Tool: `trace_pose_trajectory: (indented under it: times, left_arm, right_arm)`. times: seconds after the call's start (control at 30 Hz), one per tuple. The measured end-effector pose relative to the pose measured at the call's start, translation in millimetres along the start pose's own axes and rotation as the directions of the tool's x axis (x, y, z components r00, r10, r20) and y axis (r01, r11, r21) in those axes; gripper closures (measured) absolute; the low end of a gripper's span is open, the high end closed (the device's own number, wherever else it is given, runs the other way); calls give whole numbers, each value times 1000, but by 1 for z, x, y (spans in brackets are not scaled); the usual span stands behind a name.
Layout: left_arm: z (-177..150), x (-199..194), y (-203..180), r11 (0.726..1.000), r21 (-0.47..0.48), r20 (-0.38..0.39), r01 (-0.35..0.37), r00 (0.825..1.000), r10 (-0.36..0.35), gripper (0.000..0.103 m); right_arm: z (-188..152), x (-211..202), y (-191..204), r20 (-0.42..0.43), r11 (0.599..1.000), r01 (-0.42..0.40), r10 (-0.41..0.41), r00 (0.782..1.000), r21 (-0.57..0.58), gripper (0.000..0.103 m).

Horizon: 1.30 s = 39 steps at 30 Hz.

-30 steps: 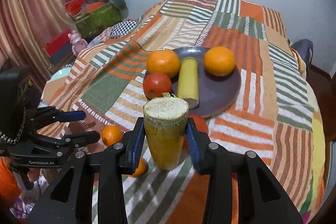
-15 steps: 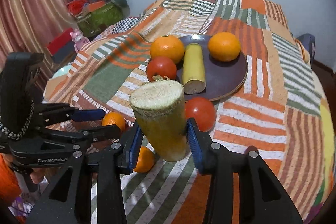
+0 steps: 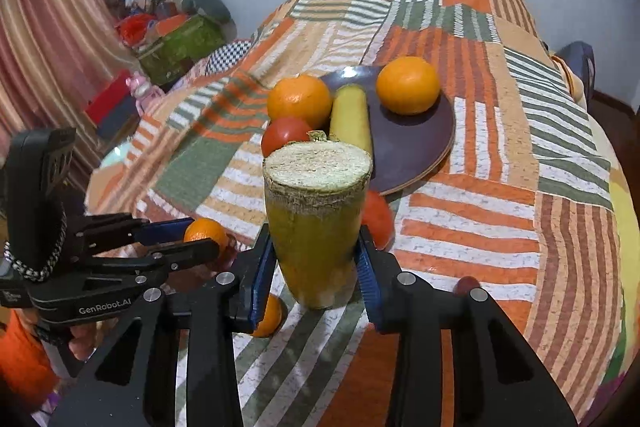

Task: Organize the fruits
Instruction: 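Carry a tangerine to the plate with left tool while right tool lifts cylinder, then release tangerine on plate with left tool while right tool lowers cylinder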

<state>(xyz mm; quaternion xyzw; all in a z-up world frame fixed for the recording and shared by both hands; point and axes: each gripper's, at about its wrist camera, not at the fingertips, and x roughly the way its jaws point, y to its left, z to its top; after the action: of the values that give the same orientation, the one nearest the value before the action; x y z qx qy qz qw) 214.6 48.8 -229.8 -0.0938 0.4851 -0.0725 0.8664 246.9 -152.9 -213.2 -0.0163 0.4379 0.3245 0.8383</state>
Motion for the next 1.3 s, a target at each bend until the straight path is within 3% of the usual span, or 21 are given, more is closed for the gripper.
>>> trace_pose_trajectory:
  times: [0.3,0.5,0.93,1.07,1.3]
  left_arm:
    - [36,-22,-8,1000,15,87,4,996,-6,65]
    - [66,-24,-16,999,34,134,5,991,-9,65]
    - [110,31,-32,997,74,99,-6,995,-2,65]
    - [114,44,-35,991,114,108,-63,993,51,65]
    - [118,53,-28,995,92,93,-41,995,33,66]
  right_arm:
    - [30,-35,-7,101,1000,9,-9,995,0,68]
    - [50,-35,-16,127,998,60,-58,990,-11,68]
    - [70,30,-37,-15,994,100,-101,995,-36,68]
    - [76,39,-41,-32,997,80,-80,996,-21,68]
    - [83,51,-42,-27,997,73,-73,997,-19,67]
